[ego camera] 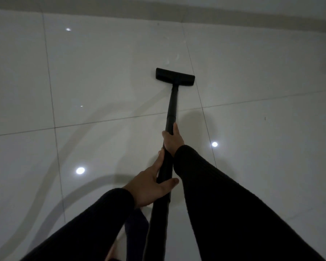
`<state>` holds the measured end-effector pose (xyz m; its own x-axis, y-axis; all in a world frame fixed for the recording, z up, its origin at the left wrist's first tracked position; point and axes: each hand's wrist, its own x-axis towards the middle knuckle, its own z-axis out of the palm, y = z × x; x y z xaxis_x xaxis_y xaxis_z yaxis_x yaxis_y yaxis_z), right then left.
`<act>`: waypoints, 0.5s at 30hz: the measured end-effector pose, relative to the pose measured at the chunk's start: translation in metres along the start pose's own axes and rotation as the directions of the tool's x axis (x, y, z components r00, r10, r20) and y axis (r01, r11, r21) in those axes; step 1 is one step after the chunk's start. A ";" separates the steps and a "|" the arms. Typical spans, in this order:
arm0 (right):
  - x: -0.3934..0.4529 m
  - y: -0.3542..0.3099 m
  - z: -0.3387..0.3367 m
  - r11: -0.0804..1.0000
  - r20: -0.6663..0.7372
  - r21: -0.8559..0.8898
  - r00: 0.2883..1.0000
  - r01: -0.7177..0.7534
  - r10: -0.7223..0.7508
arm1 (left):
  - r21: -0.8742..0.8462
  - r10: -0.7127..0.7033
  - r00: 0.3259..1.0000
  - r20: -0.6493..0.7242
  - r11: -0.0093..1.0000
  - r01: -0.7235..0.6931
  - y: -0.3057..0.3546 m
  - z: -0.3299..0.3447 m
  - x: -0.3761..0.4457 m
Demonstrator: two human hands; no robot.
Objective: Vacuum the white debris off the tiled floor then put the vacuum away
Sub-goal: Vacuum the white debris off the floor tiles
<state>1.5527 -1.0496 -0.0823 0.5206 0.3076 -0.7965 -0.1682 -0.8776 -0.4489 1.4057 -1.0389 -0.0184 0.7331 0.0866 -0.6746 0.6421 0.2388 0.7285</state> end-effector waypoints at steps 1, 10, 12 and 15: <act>0.009 -0.009 -0.002 1.000 0.002 -0.005 1.000 0.007 -0.007 | -0.003 0.004 1.000 -0.009 1.000 -0.004 0.005 -0.007 0.007; 0.066 -0.077 -0.013 0.999 0.013 -0.033 0.999 0.034 -0.034 | -0.066 0.048 0.998 -0.048 0.996 -0.052 0.043 -0.057 0.060; 0.075 -0.089 -0.013 0.999 0.013 -0.033 0.999 0.033 -0.032 | -0.054 0.044 0.998 -0.044 0.997 -0.046 0.047 -0.068 0.068; 0.087 -0.105 -0.015 1.000 0.006 0.005 1.000 0.024 -0.024 | -0.044 0.064 0.997 -0.039 0.997 -0.066 0.055 -0.086 0.082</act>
<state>1.6282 -0.9360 -0.0985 0.5198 0.3303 -0.7879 -0.1603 -0.8681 -0.4697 1.4814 -0.9359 -0.0439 0.7634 0.1398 -0.6307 0.5820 0.2747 0.7654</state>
